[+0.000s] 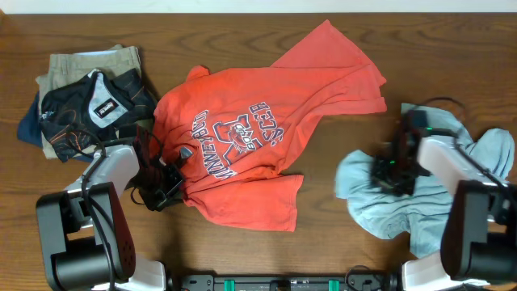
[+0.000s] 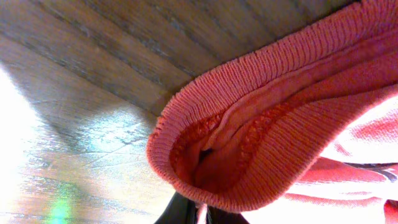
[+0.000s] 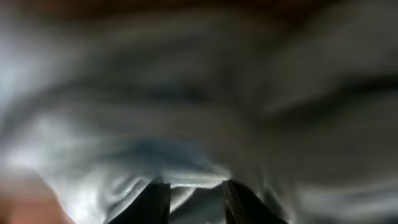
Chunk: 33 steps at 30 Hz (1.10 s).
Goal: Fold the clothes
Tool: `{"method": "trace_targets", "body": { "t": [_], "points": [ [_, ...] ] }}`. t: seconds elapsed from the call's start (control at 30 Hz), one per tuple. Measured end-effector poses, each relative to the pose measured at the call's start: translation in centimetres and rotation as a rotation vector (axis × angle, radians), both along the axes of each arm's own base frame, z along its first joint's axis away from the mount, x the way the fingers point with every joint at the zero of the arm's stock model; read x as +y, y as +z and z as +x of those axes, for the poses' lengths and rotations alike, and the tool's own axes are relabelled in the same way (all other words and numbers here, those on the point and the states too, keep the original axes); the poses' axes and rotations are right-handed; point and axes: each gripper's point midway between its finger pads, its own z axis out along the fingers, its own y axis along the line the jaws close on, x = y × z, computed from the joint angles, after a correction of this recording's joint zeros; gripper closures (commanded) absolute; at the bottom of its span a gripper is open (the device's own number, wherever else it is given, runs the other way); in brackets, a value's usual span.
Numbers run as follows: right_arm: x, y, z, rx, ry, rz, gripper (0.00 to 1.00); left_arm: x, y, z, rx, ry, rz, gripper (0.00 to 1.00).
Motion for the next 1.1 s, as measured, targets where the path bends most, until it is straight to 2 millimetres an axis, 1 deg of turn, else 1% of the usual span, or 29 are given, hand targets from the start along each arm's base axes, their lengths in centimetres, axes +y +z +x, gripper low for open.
{"method": "trace_targets", "body": {
  "t": [0.03,0.07,0.13,0.2,0.23,0.27,0.33,0.43,0.47,0.53,0.6,0.7,0.77,0.8,0.87,0.93,1.0,1.1],
  "points": [
    [-1.4,0.0,0.3,-0.013,-0.046,-0.035,0.7,0.0,0.0,0.0,0.0,0.0,0.0,0.94],
    [-3.7,0.0,0.6,-0.033,-0.119,-0.086,0.69,0.0,0.0,0.0,0.0,0.0,0.0,0.94],
    [-7.3,0.0,0.9,-0.062,-0.242,-0.145,0.68,0.0,0.0,0.0,0.0,0.0,0.0,0.94],
    [-10.4,0.1,0.5,-0.075,-0.362,-0.19,0.66,0.0,0.0,0.0,0.0,0.0,0.0,0.94],
    [-12.7,0.2,-0.2,-0.074,-0.456,-0.221,0.65,0.0,0.0,0.0,0.0,0.0,0.0,0.94],
    [-13.3,0.2,-0.4,-0.072,-0.481,-0.231,0.65,0.0,0.0,0.0,0.0,0.0,0.0,0.94],
    [-15.9,0.4,-1.6,-0.059,-0.594,-0.267,0.64,0.0,0.0,0.0,0.0,0.0,0.0,0.94],
    [-19.2,0.7,-3.3,-0.034,-0.717,-0.313,0.62,0.0,0.0,0.0,0.0,0.0,0.0,0.94],
    [-20.0,0.8,-3.5,-0.033,-0.739,-0.321,0.61,0.0,0.0,0.0,0.0,0.0,0.0,0.94],
    [-21.1,1.5,-3.2,-0.051,-0.743,-0.327,0.6,0.0,0.0,0.0,0.0,0.0,0.0,0.94],
    [-21.9,2.6,-1.6,-0.102,-0.704,-0.317,0.59,0.0,0.0,0.0,0.0,0.0,0.0,0.94],
    [-21.7,4.5,2.0,-0.217,-0.59,-0.233,0.57,0.0,0.0,-0.1,0.001,-0.005,-0.001,0.94],
    [-20.3,5.4,4.5,-0.298,-0.484,-0.144,0.57,0.0,0.0,-0.2,0.001,-0.018,-0.003,0.94],
    [-19.1,5.8,5.8,-0.34,-0.419,-0.091,0.57,-0.1,0.1,-0.4,0.008,-0.022,-0.005,0.94],
    [-16.7,6.3,7.5,-0.39,-0.314,-0.013,0.56,-0.2,0.3,-1.1,0.031,-0.037,-0.012,0.94],
    [-13.6,6.6,9.0,-0.425,-0.193,0.061,0.55,-0.2,0.7,-2.0,0.061,-0.048,-0.01,0.94],
    [-10.8,6.9,10.3,-0.45,-0.082,0.109,0.53,0.1,1.4,-2.8,0.078,-0.059,0.012,0.94],
    [-7.1,7.1,11.5,-0.467,0.052,0.146,0.52,1.3,2.9,-3.6,0.063,-0.083,0.094,0.94]
  ]
}}
